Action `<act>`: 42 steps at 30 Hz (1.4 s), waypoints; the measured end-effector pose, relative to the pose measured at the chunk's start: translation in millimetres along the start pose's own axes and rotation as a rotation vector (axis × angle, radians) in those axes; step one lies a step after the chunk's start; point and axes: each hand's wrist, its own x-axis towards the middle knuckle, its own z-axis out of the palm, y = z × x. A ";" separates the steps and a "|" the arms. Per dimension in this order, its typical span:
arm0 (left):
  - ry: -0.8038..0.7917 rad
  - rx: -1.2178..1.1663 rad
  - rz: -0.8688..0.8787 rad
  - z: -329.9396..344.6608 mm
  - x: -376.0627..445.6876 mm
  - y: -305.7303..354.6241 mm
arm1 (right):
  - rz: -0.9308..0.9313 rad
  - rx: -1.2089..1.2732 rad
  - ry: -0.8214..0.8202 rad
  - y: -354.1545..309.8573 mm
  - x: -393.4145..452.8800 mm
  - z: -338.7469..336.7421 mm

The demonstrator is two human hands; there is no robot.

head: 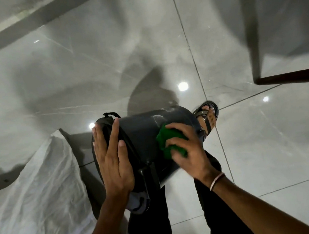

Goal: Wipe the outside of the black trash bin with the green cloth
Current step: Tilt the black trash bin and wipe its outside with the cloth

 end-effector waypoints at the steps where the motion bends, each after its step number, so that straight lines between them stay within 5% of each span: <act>1: -0.003 0.005 0.000 0.3 1.2 2.2 | 0.121 -0.018 0.049 9.6 4.7 -4.6; 3: -0.015 0.023 0.018 2.7 3.2 7.7 | 0.392 0.013 0.151 21.9 17.3 -14.4; 6: -0.023 0.056 0.032 4.3 2.7 11.4 | 0.533 0.134 0.171 12.7 42.7 -16.5; 13: -0.034 0.058 0.035 -0.5 -13.0 0.9 | -0.072 -0.054 -0.229 -37.6 15.7 14.2; 17: -0.023 0.058 0.055 3.5 -11.8 6.5 | 0.322 -0.171 -0.107 28.9 63.5 -17.5; 20: -0.025 0.056 0.075 4.6 -11.2 7.7 | 0.569 -0.215 -0.278 31.1 132.0 -5.0; 22: -0.027 0.050 0.077 4.1 -13.2 2.9 | 0.415 -0.135 -0.409 -0.3 143.7 24.4; 25: -0.024 0.046 0.073 -0.1 -20.8 -4.2 | 0.032 -0.032 -0.352 -53.8 79.2 33.0; 27: -0.014 0.024 0.081 -1.5 -25.1 -6.3 | -0.036 0.000 -0.302 -46.6 23.7 13.8; 32: -0.029 0.030 0.105 4.3 -15.6 8.0 | 0.498 -0.176 -0.192 48.9 87.2 -31.7; 35: -0.048 0.035 0.107 3.3 -10.0 13.3 | 0.652 -0.245 -0.415 47.8 155.2 -5.1; 38: -0.048 0.031 0.098 -0.4 -11.7 6.7 | 0.369 -0.185 -0.474 -1.7 154.8 32.4; 42: -0.022 -0.005 0.102 -4.9 -17.3 -4.7 | -0.022 -0.040 -0.311 -55.7 49.8 13.1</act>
